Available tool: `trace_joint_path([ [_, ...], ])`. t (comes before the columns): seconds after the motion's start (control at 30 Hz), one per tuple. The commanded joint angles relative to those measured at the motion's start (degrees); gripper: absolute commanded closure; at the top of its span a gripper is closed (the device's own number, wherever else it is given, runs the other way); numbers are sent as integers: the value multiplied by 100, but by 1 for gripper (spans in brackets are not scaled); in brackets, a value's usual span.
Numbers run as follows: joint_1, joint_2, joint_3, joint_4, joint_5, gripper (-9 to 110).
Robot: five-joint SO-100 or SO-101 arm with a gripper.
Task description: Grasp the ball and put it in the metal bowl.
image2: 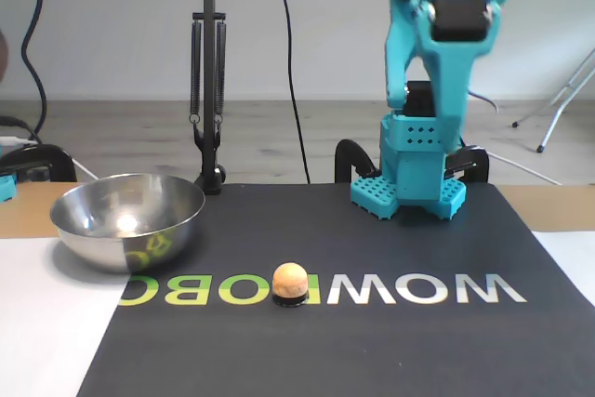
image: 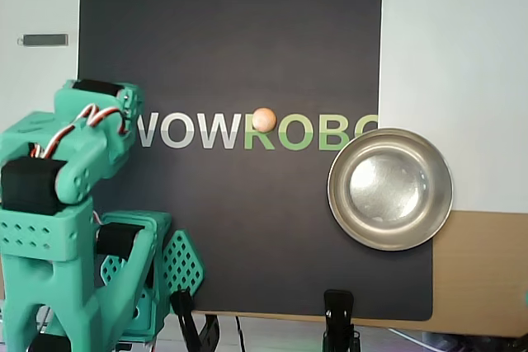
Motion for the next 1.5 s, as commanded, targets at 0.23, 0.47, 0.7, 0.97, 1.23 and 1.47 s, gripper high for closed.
trace_joint_path([
  [0.23, 62, -1731, -1723, 554, -35, 101],
  [0.47, 53, -2048, -1679, 545, -475, 101],
  [0.7, 35, -2391, -1521, 475, -642, 101],
  [0.97, 70, -2602, -1521, 475, -1143, 101],
  [1.23, 70, -2602, -1521, 475, -2514, 101],
  [1.47, 70, -2610, -1512, 475, -3806, 101],
])
